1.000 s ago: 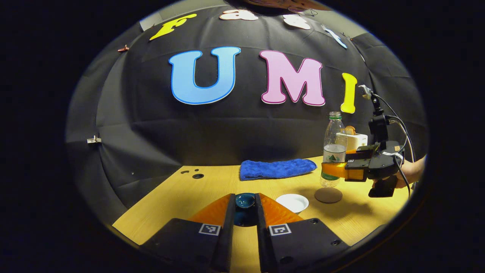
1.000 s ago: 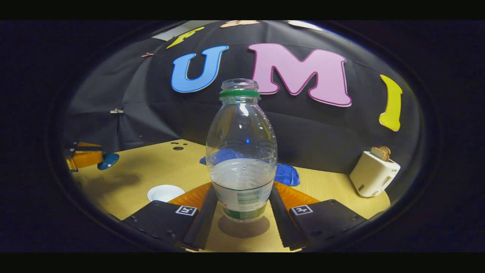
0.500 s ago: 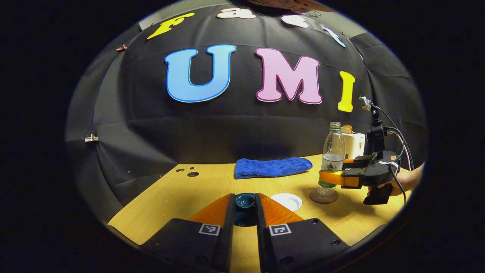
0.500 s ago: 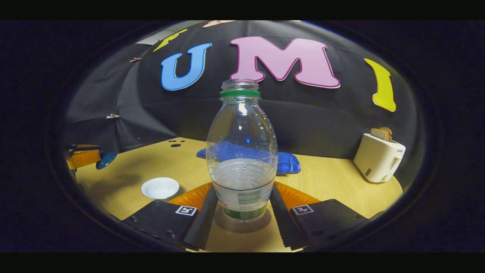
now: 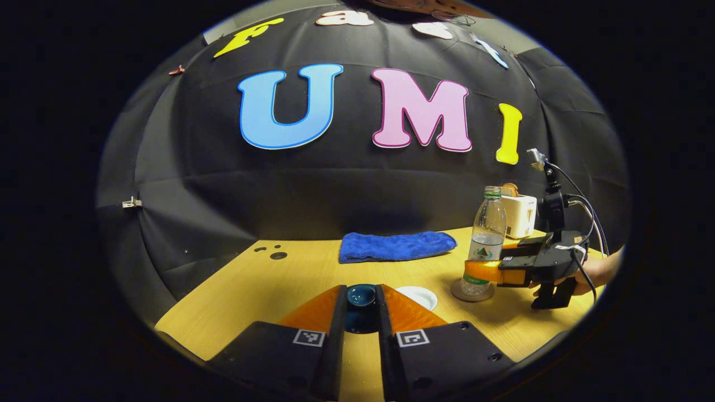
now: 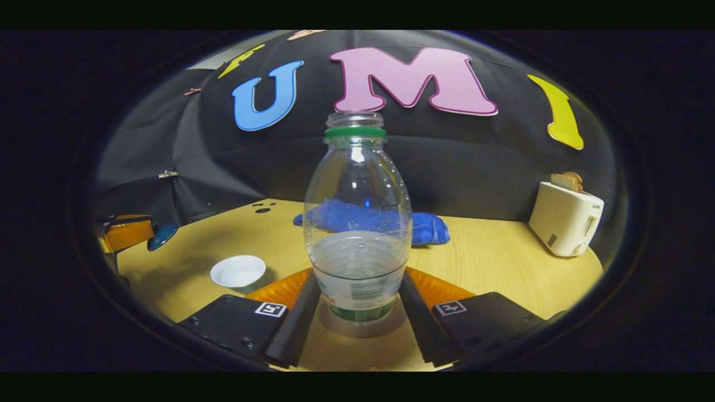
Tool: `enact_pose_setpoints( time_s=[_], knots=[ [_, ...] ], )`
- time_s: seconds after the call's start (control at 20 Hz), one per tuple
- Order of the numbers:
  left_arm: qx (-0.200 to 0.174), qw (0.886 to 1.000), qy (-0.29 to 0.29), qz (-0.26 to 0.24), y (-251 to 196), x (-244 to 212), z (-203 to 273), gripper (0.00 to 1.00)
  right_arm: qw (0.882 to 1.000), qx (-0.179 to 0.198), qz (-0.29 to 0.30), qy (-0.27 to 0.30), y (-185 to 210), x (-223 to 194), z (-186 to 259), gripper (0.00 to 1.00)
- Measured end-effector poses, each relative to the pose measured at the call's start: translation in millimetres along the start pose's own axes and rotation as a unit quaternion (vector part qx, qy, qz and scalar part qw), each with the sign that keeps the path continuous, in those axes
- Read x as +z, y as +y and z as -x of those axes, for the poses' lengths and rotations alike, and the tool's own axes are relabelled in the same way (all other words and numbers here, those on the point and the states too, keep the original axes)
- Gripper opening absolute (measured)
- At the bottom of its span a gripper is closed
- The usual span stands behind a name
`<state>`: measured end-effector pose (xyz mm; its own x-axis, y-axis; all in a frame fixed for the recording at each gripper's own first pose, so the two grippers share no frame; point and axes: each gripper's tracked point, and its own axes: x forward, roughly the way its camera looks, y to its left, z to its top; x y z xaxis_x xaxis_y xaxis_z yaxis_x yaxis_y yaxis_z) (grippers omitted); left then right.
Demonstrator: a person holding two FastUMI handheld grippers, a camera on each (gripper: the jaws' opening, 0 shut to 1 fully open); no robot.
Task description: Open the teacup lid with one hand, grasp the water bottle and pour water into the teacup with the other hand; after pouring, place the water bottle on the coaster and then close the teacup lid.
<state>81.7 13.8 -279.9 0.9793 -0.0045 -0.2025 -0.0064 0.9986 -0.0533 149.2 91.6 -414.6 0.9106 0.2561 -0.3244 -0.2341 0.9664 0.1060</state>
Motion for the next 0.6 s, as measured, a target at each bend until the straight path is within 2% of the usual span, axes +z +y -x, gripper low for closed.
enact_pose_setpoints(
  time_s=[0.1, 0.15, 0.2, 0.25, 0.45, 0.5, 0.6],
  knots=[
    [-0.005, 1.0, -0.001, 0.003, -8.3, 0.7, -4.6, 0.32, 1.0, 0.004, 0.002, 0.013, 0.4, -8.0, 2.2, 0.91],
    [-0.007, 1.0, -0.002, 0.004, -12.9, 1.2, -9.0, 0.32, 1.0, 0.005, 0.004, 0.019, 0.0, -11.8, 4.5, 1.0],
    [-0.01, 1.0, -0.003, 0.007, -16.8, 2.5, -13.1, 0.32, 1.0, 0.004, 0.006, 0.021, -0.9, -14.3, 7.4, 0.96],
    [-0.012, 1.0, -0.003, 0.011, -21.2, 0.7, -17.3, 0.32, 1.0, 0.004, 0.005, 0.025, -0.8, -17.3, 10.9, 1.0],
    [-0.022, 1.0, 0.002, 0.021, -38.3, -4.1, -35.3, 0.32, 0.999, 0.004, -0.017, 0.043, -1.9, -30.9, 29.1, 0.96],
    [-0.024, 0.999, 0.006, 0.023, -41.5, -7.0, -38.9, 0.28, 0.999, 0.001, -0.02, 0.044, -3.6, -31.9, 35.0, 0.96],
    [-0.028, 0.999, 0.014, 0.031, -45.9, -12.9, -45.5, 0.32, 0.999, -0.002, -0.023, 0.045, -6.4, -33.6, 45.9, 1.0]
  ],
)
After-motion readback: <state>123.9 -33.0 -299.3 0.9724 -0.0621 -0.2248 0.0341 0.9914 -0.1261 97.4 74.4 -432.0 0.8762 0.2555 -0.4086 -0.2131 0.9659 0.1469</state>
